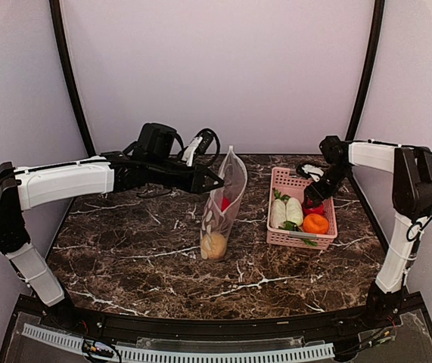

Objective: Place the food in the zip-top bag and seal the zipper
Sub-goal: Pick up the fake fruit from the bin.

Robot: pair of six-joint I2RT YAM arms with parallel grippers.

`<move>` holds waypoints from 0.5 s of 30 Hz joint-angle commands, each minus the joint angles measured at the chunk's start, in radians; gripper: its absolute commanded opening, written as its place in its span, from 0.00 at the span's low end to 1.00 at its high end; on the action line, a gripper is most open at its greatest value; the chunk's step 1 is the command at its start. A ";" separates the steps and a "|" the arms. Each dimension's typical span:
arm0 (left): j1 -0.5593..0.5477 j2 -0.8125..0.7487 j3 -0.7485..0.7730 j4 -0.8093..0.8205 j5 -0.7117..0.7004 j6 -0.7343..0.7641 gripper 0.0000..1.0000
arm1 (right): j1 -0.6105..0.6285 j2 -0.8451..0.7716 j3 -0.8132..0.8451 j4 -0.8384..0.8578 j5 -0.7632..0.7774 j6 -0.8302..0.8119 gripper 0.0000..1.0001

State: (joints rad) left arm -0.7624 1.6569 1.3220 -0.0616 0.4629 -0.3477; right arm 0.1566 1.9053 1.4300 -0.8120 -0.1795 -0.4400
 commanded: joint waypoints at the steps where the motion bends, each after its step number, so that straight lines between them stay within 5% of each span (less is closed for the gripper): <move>1: -0.006 0.000 0.009 -0.007 0.005 0.004 0.01 | -0.002 0.014 0.009 -0.004 -0.003 0.015 0.71; 6: -0.006 -0.002 0.009 -0.006 0.004 0.002 0.01 | -0.002 0.015 0.012 -0.014 0.017 0.035 0.65; 15: -0.012 -0.005 0.009 -0.004 0.006 0.003 0.01 | -0.002 0.019 -0.008 -0.042 0.038 0.043 0.75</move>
State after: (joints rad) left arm -0.7662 1.6569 1.3220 -0.0616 0.4633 -0.3481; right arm 0.1570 1.9064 1.4311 -0.8276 -0.1753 -0.4088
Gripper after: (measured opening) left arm 0.007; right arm 0.745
